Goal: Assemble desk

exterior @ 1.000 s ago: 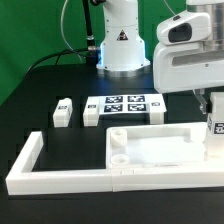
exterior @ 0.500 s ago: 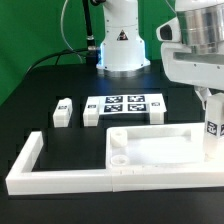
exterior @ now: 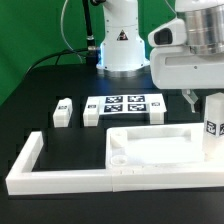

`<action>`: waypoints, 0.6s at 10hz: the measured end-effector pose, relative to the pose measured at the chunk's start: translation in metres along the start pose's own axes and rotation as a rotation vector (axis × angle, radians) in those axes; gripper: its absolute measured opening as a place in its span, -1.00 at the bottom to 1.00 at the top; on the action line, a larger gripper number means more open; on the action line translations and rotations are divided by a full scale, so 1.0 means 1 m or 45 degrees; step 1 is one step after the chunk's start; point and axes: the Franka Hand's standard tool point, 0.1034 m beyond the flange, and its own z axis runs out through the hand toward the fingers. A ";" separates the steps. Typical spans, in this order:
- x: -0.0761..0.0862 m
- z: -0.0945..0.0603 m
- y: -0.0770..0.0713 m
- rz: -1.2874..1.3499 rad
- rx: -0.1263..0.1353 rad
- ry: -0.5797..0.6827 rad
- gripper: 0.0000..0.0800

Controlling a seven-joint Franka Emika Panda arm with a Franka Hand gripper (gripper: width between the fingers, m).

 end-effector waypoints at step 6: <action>0.011 -0.007 0.004 -0.909 -0.078 0.079 0.62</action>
Offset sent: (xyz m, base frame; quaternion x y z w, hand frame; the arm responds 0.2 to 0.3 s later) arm 0.0000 0.0000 0.0000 0.0000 0.0000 -0.1938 0.9810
